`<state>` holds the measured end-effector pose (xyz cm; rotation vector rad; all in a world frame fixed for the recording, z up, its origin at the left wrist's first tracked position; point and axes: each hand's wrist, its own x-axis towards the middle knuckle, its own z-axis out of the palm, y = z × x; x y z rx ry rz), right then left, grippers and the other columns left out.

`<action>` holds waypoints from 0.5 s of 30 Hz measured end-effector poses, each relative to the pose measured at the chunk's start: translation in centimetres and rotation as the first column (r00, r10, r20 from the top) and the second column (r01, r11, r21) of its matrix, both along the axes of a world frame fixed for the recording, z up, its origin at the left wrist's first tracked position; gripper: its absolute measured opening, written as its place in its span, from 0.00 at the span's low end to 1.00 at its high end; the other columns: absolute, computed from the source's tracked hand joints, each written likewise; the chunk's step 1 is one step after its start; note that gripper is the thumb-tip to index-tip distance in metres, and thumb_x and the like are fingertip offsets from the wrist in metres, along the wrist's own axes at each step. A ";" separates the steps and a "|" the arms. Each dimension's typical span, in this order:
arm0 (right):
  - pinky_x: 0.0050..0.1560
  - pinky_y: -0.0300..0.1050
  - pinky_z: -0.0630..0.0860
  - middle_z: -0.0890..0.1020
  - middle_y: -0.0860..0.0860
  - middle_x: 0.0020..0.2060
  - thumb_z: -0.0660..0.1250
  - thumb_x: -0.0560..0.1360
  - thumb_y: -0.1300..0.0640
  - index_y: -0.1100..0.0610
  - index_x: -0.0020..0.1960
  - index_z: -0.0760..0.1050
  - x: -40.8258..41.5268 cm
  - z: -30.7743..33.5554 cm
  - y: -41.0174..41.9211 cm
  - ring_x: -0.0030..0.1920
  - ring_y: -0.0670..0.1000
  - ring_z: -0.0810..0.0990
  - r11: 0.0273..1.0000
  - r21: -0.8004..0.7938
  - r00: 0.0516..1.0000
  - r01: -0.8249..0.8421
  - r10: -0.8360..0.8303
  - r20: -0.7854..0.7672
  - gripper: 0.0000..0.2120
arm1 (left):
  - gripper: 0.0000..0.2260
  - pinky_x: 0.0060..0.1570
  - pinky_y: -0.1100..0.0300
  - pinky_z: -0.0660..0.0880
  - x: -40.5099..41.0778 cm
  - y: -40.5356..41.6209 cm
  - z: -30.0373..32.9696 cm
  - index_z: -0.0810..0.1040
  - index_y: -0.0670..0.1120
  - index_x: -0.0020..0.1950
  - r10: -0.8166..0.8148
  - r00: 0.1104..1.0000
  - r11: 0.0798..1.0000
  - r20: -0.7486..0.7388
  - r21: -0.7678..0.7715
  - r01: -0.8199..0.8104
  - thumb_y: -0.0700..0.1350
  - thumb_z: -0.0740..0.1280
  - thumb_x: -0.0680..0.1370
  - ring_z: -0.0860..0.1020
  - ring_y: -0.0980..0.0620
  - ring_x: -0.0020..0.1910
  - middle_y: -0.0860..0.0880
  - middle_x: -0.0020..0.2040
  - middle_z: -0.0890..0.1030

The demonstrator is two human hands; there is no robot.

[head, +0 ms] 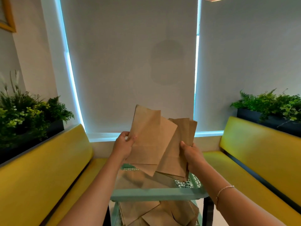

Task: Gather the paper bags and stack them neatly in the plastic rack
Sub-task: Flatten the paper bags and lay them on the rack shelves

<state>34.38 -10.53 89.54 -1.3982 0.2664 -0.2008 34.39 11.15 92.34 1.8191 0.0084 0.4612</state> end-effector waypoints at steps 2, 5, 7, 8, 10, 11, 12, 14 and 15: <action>0.57 0.56 0.75 0.80 0.55 0.50 0.61 0.79 0.52 0.55 0.57 0.72 -0.1 -0.1 0.1 0.52 0.58 0.78 0.999 0.040 1.000 -0.011 0.011 0.007 0.10 | 0.06 0.38 0.60 0.70 0.2 -1.0 -0.8 0.71 0.46 0.53 0.038 0.999 0.996 0.004 -0.083 -0.038 0.45 0.64 0.79 0.75 0.51 0.40 0.46 0.48 0.78; 0.58 0.59 0.75 0.81 0.55 0.51 0.60 0.79 0.47 0.55 0.58 0.72 0.0 -0.4 0.5 0.52 0.58 0.80 0.998 0.039 0.999 -0.045 0.044 0.029 0.14 | 0.07 0.41 0.60 0.68 0.7 -2.4 -2.1 0.71 0.45 0.53 0.086 0.996 0.992 0.000 -0.096 -0.086 0.45 0.64 0.78 0.75 0.48 0.44 0.45 0.49 0.78; 0.58 0.60 0.75 0.81 0.55 0.52 0.60 0.78 0.45 0.54 0.58 0.72 0.0 -0.3 0.9 0.53 0.58 0.80 0.998 0.023 0.997 -0.065 0.064 0.049 0.15 | 0.07 0.38 0.60 0.68 0.7 -3.5 -2.8 0.71 0.45 0.53 0.085 0.996 0.992 -0.019 -0.088 -0.087 0.46 0.64 0.79 0.75 0.48 0.44 0.45 0.49 0.77; 0.58 0.59 0.75 0.81 0.55 0.52 0.61 0.77 0.44 0.54 0.58 0.72 0.0 -0.4 1.0 0.53 0.59 0.80 0.997 0.005 0.996 -0.071 0.071 0.057 0.16 | 0.07 0.35 0.60 0.68 0.8 -4.0 -3.1 0.70 0.46 0.54 0.080 0.996 0.993 -0.031 -0.084 -0.082 0.46 0.64 0.79 0.75 0.49 0.43 0.47 0.48 0.77; 0.57 0.60 0.76 0.81 0.55 0.51 0.64 0.75 0.44 0.54 0.59 0.72 -0.1 -0.4 1.2 0.52 0.58 0.80 0.996 -0.045 0.995 -0.072 0.074 0.065 0.18 | 0.08 0.35 0.61 0.69 0.7 -4.8 -3.5 0.71 0.46 0.55 0.072 0.996 0.994 -0.046 -0.078 -0.075 0.46 0.64 0.79 0.75 0.50 0.43 0.48 0.48 0.77; 0.56 0.60 0.77 0.81 0.55 0.51 0.65 0.74 0.44 0.55 0.59 0.72 -0.2 -0.4 1.1 0.52 0.58 0.80 0.995 -0.076 0.995 -0.066 0.071 0.064 0.19 | 0.08 0.38 0.60 0.70 0.6 -5.0 -3.7 0.71 0.46 0.56 0.065 0.996 0.995 -0.053 -0.075 -0.069 0.47 0.64 0.79 0.76 0.49 0.44 0.47 0.48 0.78; 0.56 0.60 0.77 0.81 0.55 0.51 0.67 0.74 0.46 0.55 0.59 0.72 -0.3 -0.4 1.0 0.52 0.58 0.80 0.993 -0.105 0.996 -0.058 0.065 0.066 0.19 | 0.08 0.41 0.59 0.70 0.8 -5.0 -3.9 0.71 0.46 0.55 0.055 0.996 0.996 -0.065 -0.071 -0.060 0.47 0.64 0.79 0.76 0.49 0.45 0.47 0.49 0.78; 0.55 0.60 0.77 0.81 0.55 0.51 0.68 0.73 0.50 0.57 0.60 0.72 -0.3 -0.4 0.6 0.51 0.58 0.80 0.987 -0.159 0.997 -0.030 0.041 0.071 0.18 | 0.07 0.43 0.58 0.71 1.0 -4.6 -4.2 0.72 0.46 0.53 0.031 0.996 0.997 -0.082 -0.073 -0.037 0.47 0.64 0.79 0.76 0.48 0.46 0.47 0.49 0.78; 0.56 0.60 0.77 0.81 0.56 0.51 0.68 0.74 0.51 0.57 0.60 0.72 -0.3 -0.2 0.4 0.51 0.58 0.80 0.983 -0.183 0.997 -0.004 0.019 0.077 0.18 | 0.06 0.44 0.58 0.71 1.1 -4.2 -4.2 0.72 0.46 0.53 0.029 0.996 0.996 -0.082 -0.080 -0.036 0.47 0.64 0.78 0.77 0.48 0.46 0.47 0.49 0.79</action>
